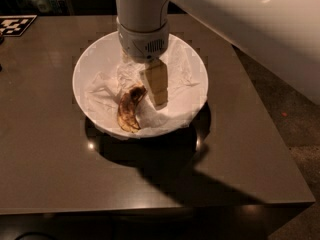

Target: Pick banana from white bowl

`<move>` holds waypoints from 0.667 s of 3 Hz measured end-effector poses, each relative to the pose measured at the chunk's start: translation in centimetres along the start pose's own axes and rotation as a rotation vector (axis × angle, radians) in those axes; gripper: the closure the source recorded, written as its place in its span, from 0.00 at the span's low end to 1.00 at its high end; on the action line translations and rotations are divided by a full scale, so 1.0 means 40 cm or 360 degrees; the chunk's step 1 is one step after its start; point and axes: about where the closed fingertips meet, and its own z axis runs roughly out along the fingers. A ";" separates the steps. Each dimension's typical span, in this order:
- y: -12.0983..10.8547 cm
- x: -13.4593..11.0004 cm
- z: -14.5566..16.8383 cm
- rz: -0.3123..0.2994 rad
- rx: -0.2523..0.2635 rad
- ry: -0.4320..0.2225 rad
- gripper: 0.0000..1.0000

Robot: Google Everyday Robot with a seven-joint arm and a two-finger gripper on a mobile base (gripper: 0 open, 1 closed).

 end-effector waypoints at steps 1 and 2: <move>-0.019 -0.026 -0.003 -0.0008 -0.0020 0.0032 0.18; -0.013 -0.049 0.005 -0.0065 -0.0032 0.0065 0.20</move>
Offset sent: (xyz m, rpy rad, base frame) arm -0.0236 0.0128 -0.0095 -0.1404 0.0447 0.0612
